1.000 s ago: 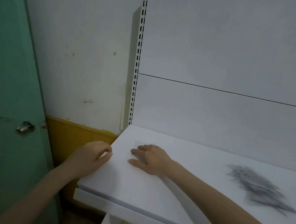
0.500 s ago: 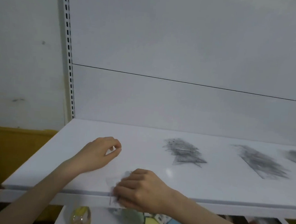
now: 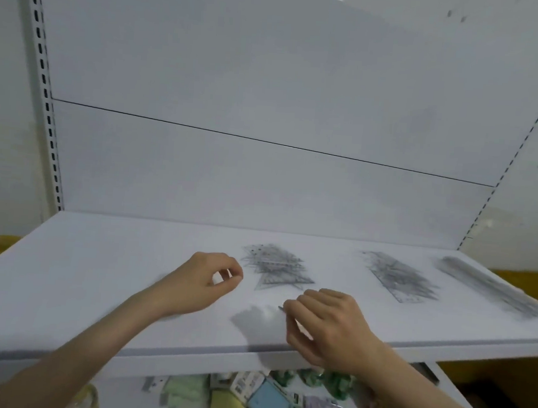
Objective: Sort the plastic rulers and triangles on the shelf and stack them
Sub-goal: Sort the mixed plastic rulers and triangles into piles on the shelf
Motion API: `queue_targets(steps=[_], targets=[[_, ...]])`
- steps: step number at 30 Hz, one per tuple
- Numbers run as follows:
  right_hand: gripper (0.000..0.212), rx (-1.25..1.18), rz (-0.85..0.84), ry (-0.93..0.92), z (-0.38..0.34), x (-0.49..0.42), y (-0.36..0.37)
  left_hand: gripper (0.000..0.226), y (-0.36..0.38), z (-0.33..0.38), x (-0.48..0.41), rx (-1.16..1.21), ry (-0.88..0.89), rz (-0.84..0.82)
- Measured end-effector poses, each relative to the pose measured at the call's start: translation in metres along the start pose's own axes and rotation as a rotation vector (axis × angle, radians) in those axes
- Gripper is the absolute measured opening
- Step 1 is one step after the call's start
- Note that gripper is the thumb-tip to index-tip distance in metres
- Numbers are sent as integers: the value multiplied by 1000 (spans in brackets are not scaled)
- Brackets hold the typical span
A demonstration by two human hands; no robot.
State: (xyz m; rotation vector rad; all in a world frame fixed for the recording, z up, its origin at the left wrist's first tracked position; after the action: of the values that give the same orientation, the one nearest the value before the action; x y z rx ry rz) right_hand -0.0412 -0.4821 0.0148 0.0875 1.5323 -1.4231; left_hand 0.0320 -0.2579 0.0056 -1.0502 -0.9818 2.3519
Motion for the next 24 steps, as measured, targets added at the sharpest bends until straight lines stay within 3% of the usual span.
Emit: queue_targets(steps=[4,9,13,16,19,24], targets=[[13,187,-40,115,49,3,13,10,17,-5,-9,-5,15,-27],[7,184,-146,280,92,-27,65,10,12,-27,0,-47,-55,-15],[22,184,-307,256,91,-67,102,15,-11,-43,14,-87,-102,26],[11,212,-492,335,90,-77,121,15,-25,-51,24,-109,-146,60],[21,172,-657,388,95,-73,133,15,-28,-55,29,-106,-168,67],[30,107,-589,439,98,-74,124,15,-22,-58,14,-110,-146,12]])
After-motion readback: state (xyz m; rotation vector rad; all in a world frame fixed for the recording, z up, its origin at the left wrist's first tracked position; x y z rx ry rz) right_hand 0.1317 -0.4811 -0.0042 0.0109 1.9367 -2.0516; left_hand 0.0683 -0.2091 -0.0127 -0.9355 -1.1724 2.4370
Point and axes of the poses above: each hand's wrist, its own x-axis away from the middle knuckle, its own y-axis out of the palm, z = x × y, the point moved 2 cm from there along -x, towards the middle knuckle, and after that the axes turned 12 degrees about y, right-handed, at the moved point
